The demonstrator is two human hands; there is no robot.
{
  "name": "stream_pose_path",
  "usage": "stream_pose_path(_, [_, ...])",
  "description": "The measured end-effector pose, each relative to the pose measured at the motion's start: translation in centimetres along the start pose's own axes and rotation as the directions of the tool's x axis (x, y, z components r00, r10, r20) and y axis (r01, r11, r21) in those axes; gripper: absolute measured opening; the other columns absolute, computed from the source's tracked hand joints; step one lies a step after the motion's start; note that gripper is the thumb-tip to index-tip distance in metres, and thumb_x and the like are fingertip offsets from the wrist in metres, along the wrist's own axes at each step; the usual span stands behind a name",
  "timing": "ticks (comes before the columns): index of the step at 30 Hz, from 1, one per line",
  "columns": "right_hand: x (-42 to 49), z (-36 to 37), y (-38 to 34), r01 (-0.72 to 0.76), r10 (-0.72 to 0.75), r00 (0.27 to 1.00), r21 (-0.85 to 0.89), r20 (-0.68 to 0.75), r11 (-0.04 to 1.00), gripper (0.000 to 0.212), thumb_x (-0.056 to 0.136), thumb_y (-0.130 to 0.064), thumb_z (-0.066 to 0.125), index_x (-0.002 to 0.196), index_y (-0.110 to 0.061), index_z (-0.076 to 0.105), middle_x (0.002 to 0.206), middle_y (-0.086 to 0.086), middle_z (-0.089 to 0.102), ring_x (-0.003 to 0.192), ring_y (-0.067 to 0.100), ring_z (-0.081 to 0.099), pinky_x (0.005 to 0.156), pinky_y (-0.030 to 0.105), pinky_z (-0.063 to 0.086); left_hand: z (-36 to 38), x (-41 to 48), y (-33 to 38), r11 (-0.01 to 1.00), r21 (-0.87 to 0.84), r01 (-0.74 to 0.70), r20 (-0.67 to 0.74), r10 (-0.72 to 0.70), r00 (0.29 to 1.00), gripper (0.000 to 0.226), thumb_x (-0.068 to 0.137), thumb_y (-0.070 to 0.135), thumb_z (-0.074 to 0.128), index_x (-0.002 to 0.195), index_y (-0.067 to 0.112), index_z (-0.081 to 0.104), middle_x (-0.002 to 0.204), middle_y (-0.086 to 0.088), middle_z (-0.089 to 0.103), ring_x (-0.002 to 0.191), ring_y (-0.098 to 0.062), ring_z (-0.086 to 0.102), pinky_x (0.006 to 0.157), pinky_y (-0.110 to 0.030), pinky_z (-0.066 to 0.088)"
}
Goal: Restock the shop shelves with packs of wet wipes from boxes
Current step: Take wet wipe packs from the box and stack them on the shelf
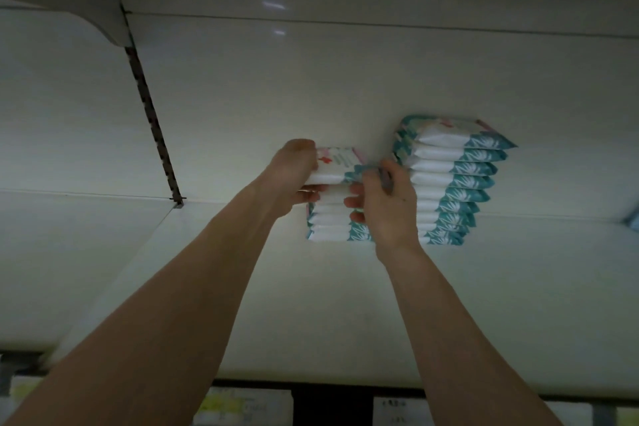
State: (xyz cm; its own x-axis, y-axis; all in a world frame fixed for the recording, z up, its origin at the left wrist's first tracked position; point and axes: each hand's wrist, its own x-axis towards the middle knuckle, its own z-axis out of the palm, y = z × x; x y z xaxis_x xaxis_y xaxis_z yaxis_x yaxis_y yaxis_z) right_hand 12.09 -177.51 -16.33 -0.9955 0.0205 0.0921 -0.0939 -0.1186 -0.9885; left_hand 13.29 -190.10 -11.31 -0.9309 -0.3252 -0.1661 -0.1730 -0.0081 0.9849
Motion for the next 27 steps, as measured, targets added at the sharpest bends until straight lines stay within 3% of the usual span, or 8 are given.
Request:
stream_pose_path(4, [0.6,-0.5,0.5,0.023,-0.027,0.999,-0.106,-0.041,0.994,0.03,0.1,-0.014,0.042,0.127,-0.015,0.055,0.102,0.009,0.063,0.067,0.012,0.06,0.055,0.025,0.049,1.4,1.5,0.2,0.972,0.218,-0.089,0.034,0.083,0.996,0.077,0.089,0.004,0.061,0.151,0.019,0.017,0.13,-0.009,0.048,0.074,-0.017,0.058,0.05,-0.025,0.049])
stream_pose_path(10, [0.8,-0.8,2.7,0.078,-0.116,0.99,-0.376,-0.078,0.923,0.033,0.096,-0.015,0.042,0.122,-0.019,0.062,0.106,0.008,0.068,0.095,0.029,0.065,0.085,0.05,0.053,2.3,2.2,0.0,0.904,0.412,-0.113,0.059,0.097,0.994,0.076,0.087,0.015,0.068,0.15,0.017,0.026,0.142,-0.009,0.04,0.095,-0.02,0.048,0.058,-0.026,0.047])
stream_pose_path(12, [0.9,-1.2,2.6,0.079,-0.112,0.993,-0.47,-0.043,0.879,0.035,0.096,-0.019,0.043,0.126,-0.027,0.06,0.11,0.007,0.068,0.095,0.029,0.066,0.085,0.048,0.053,2.0,2.3,-0.2,0.919,0.378,-0.114,0.008,0.12,0.993,0.053,0.091,0.019,0.063,0.14,0.016,0.042,0.131,-0.011,0.048,0.091,-0.021,0.052,0.057,-0.027,0.048])
stream_pose_path(14, [1.1,-1.7,2.5,0.073,-0.101,0.995,-0.538,-0.023,0.84,0.035,0.096,-0.022,0.044,0.125,-0.032,0.059,0.111,0.005,0.068,0.094,0.028,0.067,0.085,0.046,0.054,1.3,2.5,-0.3,0.941,0.331,-0.068,-0.134,0.118,0.984,0.006,0.095,0.015,0.054,0.095,0.014,0.059,0.106,-0.013,0.058,0.079,-0.021,0.056,0.061,-0.031,0.051])
stream_pose_path(16, [1.1,-1.9,2.4,0.067,-0.094,0.995,-0.564,-0.019,0.823,0.036,0.095,-0.023,0.044,0.125,-0.034,0.059,0.112,0.003,0.067,0.093,0.029,0.067,0.084,0.045,0.055,0.4,3.1,-1.2,0.946,0.321,0.048,-0.226,0.027,0.974,0.02,0.095,0.009,0.05,0.075,0.009,0.051,0.092,-0.014,0.059,0.073,-0.023,0.059,0.064,-0.035,0.055])
stream_pose_path(19, [1.2,-2.1,2.6,0.058,-0.086,0.996,-0.581,-0.021,0.812,0.035,0.094,-0.024,0.045,0.124,-0.038,0.058,0.112,0.002,0.067,0.091,0.028,0.068,0.083,0.044,0.055,-0.5,2.6,-2.4,0.93,0.317,0.187,-0.136,-0.15,0.979,0.014,0.094,0.007,0.052,0.082,0.0,0.056,0.086,-0.014,0.062,0.069,-0.023,0.061,0.057,-0.033,0.052])
stream_pose_path(23, [1.2,-2.2,2.7,0.051,-0.066,0.998,-0.583,-0.006,0.811,0.037,0.093,-0.022,0.046,0.124,-0.039,0.056,0.109,0.003,0.068,0.09,0.028,0.068,0.082,0.044,0.056,-0.8,1.5,-4.7,0.881,0.363,0.303,-0.022,-0.317,0.948,0.005,0.089,0.0,0.054,0.085,0.002,0.056,0.092,-0.015,0.059,0.077,-0.026,0.061,0.078,-0.041,0.056])
stream_pose_path(27, [1.1,-2.2,2.5,0.06,-0.067,0.998,-0.588,0.009,0.806,0.039,0.092,-0.021,0.046,0.126,-0.037,0.054,0.111,0.003,0.067,0.092,0.028,0.067,0.083,0.045,0.055,0.0,2.1,-7.1,0.848,0.454,0.274,-0.018,-0.299,0.954,0.025,0.084,-0.006,0.061,0.102,0.007,0.05,0.083,-0.016,0.057,0.063,-0.021,0.055,0.061,-0.035,0.054])
